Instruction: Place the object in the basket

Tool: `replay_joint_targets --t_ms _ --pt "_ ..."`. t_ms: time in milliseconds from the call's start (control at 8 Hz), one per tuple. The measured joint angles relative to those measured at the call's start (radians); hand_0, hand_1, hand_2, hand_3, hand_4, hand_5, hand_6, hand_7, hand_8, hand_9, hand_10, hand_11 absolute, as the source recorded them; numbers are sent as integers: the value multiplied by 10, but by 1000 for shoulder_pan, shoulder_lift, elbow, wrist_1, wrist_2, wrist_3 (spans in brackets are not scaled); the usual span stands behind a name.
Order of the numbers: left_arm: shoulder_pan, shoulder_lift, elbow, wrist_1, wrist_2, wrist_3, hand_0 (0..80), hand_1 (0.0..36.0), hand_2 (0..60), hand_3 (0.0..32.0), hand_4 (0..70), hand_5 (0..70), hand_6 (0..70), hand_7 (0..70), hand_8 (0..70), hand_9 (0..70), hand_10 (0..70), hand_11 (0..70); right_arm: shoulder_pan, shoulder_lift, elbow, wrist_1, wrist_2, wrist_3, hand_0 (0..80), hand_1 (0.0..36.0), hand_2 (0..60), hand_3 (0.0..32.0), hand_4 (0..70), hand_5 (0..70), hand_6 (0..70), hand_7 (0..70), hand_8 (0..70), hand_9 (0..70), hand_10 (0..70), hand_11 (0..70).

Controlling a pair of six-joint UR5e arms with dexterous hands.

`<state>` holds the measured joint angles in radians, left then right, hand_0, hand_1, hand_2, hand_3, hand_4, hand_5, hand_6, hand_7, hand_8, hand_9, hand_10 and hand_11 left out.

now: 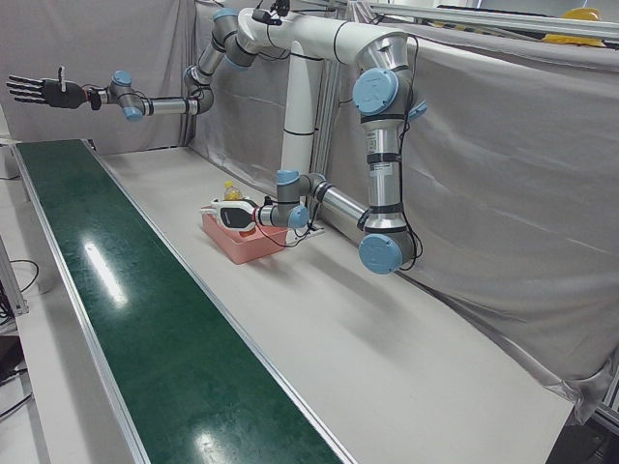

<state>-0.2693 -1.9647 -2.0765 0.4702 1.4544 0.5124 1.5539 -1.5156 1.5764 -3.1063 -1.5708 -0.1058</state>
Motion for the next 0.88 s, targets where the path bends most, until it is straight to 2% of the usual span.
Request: replay_joint_targets --t_ms 125,250,500,625,750,875 --pt "0 9 -27 -4 2 -2 726 43 0 90 0 170 0 0 31 27 27 61 0 0 0 0 -1 0 0 0 0 0 0 0 0 0 0 0 0 0" --pt "-2 20 -59 2 3 -3 686 38 0 86 5 165 0 0 36 35 32 67 0 0 0 0 -1 0 0 0 0 0 0 0 0 0 0 0 0 0" --pt "-3 35 -100 23 3 -3 662 37 0 78 3 169 0 0 37 37 39 77 0 0 1 0 0 0 0 0 0 0 0 0 0 0 0 0 0 0" --pt "-4 39 -108 27 3 -9 675 40 0 78 1 174 0 0 33 33 37 74 0 0 1 0 0 0 0 0 0 0 0 0 0 0 0 0 0 0" --pt "-8 41 -112 27 3 -29 673 35 0 68 5 214 0 0 49 54 47 88 0 0 1 0 0 0 0 0 0 0 0 0 0 0 0 0 0 0" --pt "-18 44 -124 27 3 -58 779 59 0 72 0 227 0 0 50 55 67 121 0 0 1 0 0 0 0 0 0 0 0 0 0 0 0 0 0 0"
